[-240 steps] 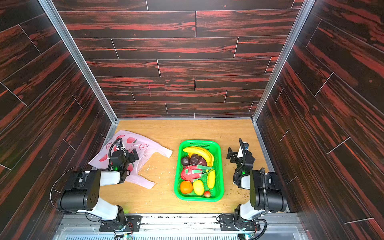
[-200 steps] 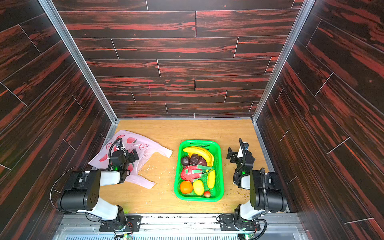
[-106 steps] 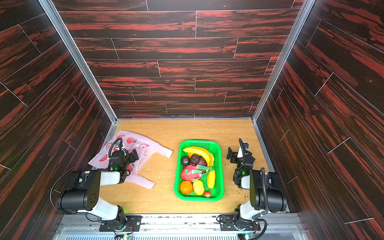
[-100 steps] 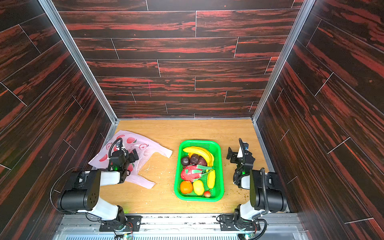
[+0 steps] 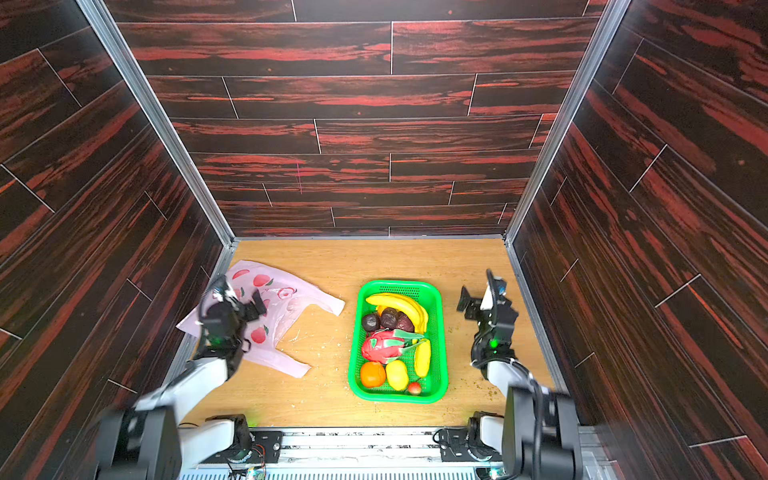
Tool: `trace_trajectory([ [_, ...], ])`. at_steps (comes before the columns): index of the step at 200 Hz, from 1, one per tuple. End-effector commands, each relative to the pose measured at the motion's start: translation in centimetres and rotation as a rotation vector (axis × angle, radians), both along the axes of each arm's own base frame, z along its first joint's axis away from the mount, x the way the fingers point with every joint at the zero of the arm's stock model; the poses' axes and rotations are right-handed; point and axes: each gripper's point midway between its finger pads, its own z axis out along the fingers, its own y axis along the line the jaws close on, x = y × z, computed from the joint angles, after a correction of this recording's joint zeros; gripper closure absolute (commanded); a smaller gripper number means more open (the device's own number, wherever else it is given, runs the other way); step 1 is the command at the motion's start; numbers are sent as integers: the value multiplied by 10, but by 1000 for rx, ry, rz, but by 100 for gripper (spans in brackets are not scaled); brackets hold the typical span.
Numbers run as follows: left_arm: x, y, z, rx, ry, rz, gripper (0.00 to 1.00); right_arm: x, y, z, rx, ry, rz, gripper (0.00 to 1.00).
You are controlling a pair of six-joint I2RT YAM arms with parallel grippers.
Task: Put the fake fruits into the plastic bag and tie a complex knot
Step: 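Grasp the edge of the pink apple-print bag with the left gripper, then lift the bag open with the left gripper while the right gripper reaches into the basket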
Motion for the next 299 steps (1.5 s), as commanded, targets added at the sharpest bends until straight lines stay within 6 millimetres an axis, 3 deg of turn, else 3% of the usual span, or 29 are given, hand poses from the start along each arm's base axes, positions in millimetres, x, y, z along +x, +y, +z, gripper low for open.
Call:
trace_trajectory([
  [1,-20,1,6,-36,121,30,3,-13,8,3,102,156,17,1],
  [31,-34,-13,5,-94,242,-17,5,-30,32,32,195,231,127,1],
  [60,-43,-30,-22,-123,427,-61,8,-52,55,45,265,337,236,1],
  [88,-43,-44,-50,-18,590,-87,9,-71,69,54,299,364,303,1],
  [125,-32,-66,-80,3,713,-150,8,-85,70,60,293,343,307,1],
  [180,-5,-75,-117,104,847,-135,7,-91,76,61,279,358,352,1],
  [210,8,-76,-136,145,919,-118,22,-92,74,53,261,373,338,1],
  [249,23,-67,-137,218,935,-58,39,-94,74,45,254,389,339,1],
  [261,25,-66,-145,223,958,-55,53,-94,73,45,248,390,338,1],
  [288,26,-70,-135,201,945,-64,98,-95,74,46,243,383,341,1],
  [297,25,-70,-133,194,951,-64,100,-95,74,47,244,380,343,1],
  [299,26,-71,-125,190,932,-63,100,-95,74,48,245,379,344,1],
])
